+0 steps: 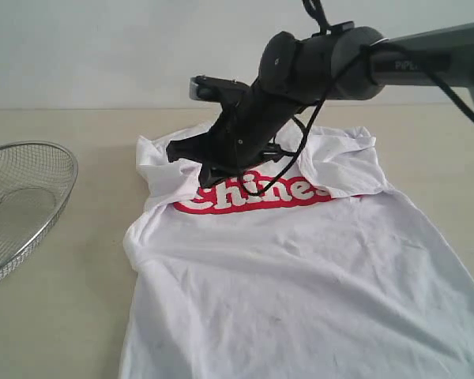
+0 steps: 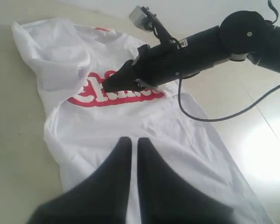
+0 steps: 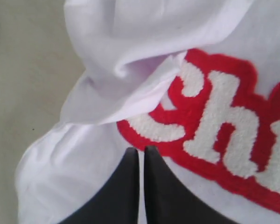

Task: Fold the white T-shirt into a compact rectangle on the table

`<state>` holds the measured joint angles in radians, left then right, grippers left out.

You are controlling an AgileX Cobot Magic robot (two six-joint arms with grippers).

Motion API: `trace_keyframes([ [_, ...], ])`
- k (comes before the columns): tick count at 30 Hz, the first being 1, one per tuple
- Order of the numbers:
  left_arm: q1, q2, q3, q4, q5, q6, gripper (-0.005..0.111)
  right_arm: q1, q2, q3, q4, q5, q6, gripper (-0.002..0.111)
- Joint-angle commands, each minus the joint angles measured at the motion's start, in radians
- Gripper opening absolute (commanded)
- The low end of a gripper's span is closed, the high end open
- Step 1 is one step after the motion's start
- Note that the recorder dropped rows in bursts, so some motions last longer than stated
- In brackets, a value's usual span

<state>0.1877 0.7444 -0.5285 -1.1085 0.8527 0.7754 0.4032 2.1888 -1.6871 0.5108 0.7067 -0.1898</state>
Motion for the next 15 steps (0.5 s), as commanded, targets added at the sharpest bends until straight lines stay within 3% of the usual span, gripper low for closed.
trace_keyframes([
  [1,0.000,0.149,-0.076,-0.010,0.011,0.004,0.005,-0.024,-0.027,-0.001,-0.041,-0.032,-0.010,0.000],
  [6,-0.003,0.426,-0.224,-0.069,0.035,0.056,0.005,-0.037,-0.025,-0.001,-0.037,-0.056,-0.055,0.000],
  [10,-0.041,0.696,-0.415,-0.052,0.163,0.066,0.005,-0.037,-0.025,-0.001,-0.037,-0.065,-0.084,0.000],
  [15,-0.094,0.992,-0.756,0.156,0.273,-0.016,0.005,-0.037,-0.025,-0.001,-0.045,-0.052,-0.090,0.000],
])
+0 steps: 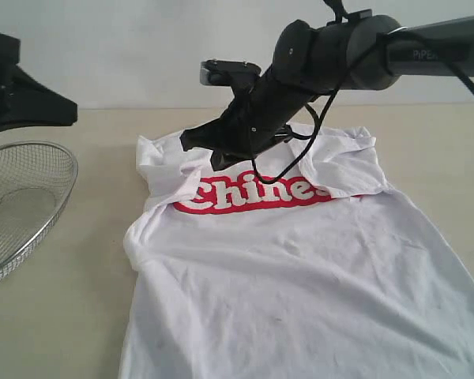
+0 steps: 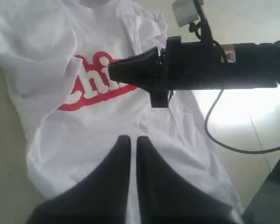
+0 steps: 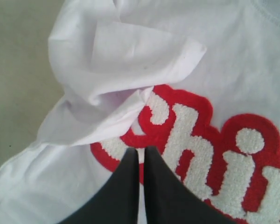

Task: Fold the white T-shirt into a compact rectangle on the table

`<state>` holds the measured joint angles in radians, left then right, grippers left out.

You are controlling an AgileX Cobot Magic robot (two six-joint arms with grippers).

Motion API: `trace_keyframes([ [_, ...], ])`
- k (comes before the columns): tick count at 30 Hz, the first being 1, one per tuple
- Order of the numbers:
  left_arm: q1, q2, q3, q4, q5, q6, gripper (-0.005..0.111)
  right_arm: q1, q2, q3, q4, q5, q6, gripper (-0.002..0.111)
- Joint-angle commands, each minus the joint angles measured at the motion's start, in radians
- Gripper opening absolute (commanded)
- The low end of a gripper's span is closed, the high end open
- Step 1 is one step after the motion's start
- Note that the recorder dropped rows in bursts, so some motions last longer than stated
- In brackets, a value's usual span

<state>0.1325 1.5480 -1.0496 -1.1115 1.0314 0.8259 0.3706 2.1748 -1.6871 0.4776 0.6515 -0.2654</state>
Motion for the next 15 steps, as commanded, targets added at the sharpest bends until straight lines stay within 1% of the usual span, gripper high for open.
trace_keyframes([
  [1,-0.050,0.249,-0.319,0.219,0.120,-0.088,0.005,-0.005,-0.011,-0.001,-0.011,0.011,-0.014,0.000],
  [3,-0.071,0.365,-0.465,0.316,0.164,-0.131,0.005,-0.005,-0.011,-0.001,-0.011,0.032,-0.014,0.000],
  [5,-0.093,0.473,-0.619,0.390,0.190,-0.138,0.005,-0.003,-0.011,-0.001,-0.013,0.041,-0.018,0.000],
  [10,-0.135,0.683,-0.944,0.443,0.190,-0.088,0.005,-0.003,-0.010,-0.001,-0.047,0.062,-0.021,0.000],
  [12,-0.149,0.757,-1.043,0.455,0.190,-0.093,0.006,-0.003,-0.010,-0.001,-0.047,0.072,-0.021,0.000],
  [13,-0.157,0.789,-1.091,0.455,0.190,-0.095,0.010,-0.003,-0.010,-0.001,-0.047,0.077,-0.026,0.000],
  [15,-0.176,0.834,-1.156,0.455,0.190,-0.104,0.023,-0.003,-0.010,-0.001,-0.047,0.086,-0.038,0.000],
])
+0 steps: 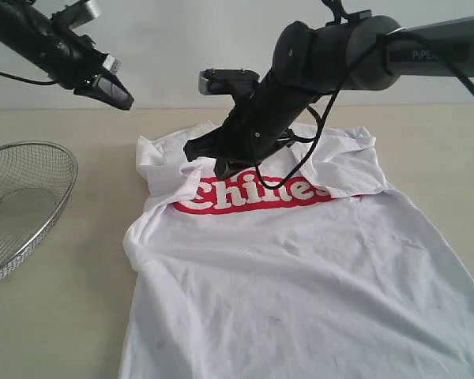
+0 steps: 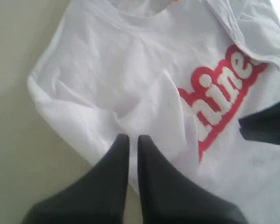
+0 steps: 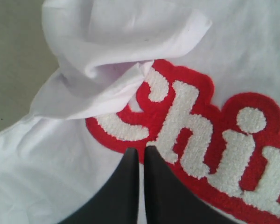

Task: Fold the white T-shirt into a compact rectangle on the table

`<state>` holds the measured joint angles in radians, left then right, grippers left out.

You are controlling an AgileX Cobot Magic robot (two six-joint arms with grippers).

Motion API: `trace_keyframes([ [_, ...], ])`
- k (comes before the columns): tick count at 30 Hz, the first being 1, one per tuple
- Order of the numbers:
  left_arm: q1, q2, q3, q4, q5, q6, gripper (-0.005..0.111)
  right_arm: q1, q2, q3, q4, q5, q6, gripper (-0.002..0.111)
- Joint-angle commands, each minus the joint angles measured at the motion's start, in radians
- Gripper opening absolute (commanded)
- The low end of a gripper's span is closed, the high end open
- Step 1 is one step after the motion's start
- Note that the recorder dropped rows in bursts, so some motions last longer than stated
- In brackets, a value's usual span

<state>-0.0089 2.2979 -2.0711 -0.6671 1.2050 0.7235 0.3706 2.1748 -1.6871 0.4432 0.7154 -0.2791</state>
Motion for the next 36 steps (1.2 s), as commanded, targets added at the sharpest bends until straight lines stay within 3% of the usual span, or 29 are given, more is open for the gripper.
trace_keyframes([
  [1,-0.047,0.103,-0.160,0.011,0.016,-0.002,0.031,-0.003,-0.010,-0.001,-0.020,0.025,-0.034,0.000],
  [4,-0.098,0.141,-0.207,0.041,0.016,0.028,0.049,-0.003,-0.010,-0.001,-0.055,0.025,-0.031,0.000],
  [10,-0.174,0.208,-0.252,0.200,0.016,0.028,0.045,-0.003,-0.010,-0.001,-0.100,0.011,0.008,0.000],
  [36,-0.174,0.267,-0.256,0.205,0.015,0.037,0.045,-0.003,-0.010,-0.001,-0.106,0.006,0.012,0.000],
])
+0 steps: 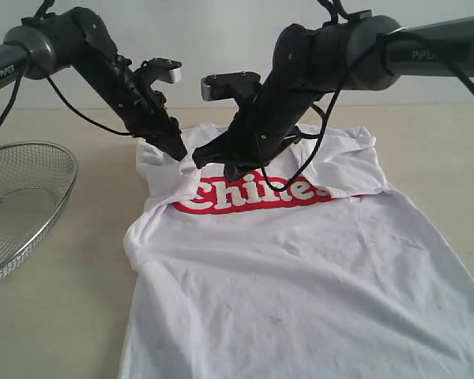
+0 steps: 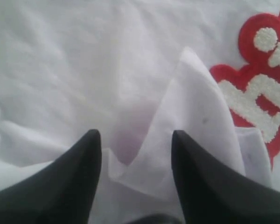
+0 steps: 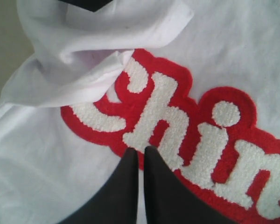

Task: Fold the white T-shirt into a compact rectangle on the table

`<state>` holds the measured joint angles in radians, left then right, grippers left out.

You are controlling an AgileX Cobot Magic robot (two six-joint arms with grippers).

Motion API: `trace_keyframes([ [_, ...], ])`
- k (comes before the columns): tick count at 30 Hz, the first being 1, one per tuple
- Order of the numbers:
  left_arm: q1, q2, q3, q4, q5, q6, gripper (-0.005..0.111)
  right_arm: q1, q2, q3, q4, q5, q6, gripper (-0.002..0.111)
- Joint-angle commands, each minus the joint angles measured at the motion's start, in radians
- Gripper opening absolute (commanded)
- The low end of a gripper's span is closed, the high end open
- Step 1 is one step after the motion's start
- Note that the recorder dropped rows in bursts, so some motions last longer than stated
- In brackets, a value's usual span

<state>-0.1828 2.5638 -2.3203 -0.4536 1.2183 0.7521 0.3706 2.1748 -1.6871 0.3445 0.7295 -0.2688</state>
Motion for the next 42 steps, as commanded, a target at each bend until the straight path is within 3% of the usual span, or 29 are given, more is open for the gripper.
trace_keyframes([
  [1,0.000,0.003,-0.007,-0.018,0.002,0.008,0.045,-0.003,-0.010,-0.001,-0.007,-0.008,0.001,0.000],
  [5,-0.002,0.010,-0.007,-0.028,-0.010,0.008,0.041,-0.003,-0.010,-0.001,-0.007,-0.015,0.001,0.000],
  [11,-0.004,0.010,-0.007,-0.028,-0.033,0.006,0.013,-0.003,-0.010,-0.001,-0.007,-0.024,0.001,0.000],
  [14,-0.004,0.010,-0.007,-0.028,-0.060,0.006,0.005,-0.003,-0.010,-0.001,-0.007,-0.024,0.001,0.000],
  [33,-0.015,0.010,-0.007,-0.096,-0.225,0.050,0.005,-0.003,-0.010,-0.001,-0.007,-0.038,0.001,0.000],
  [42,-0.008,0.007,-0.007,-0.056,-0.128,0.015,0.008,-0.003,0.000,-0.001,-0.005,-0.032,0.001,0.000],
])
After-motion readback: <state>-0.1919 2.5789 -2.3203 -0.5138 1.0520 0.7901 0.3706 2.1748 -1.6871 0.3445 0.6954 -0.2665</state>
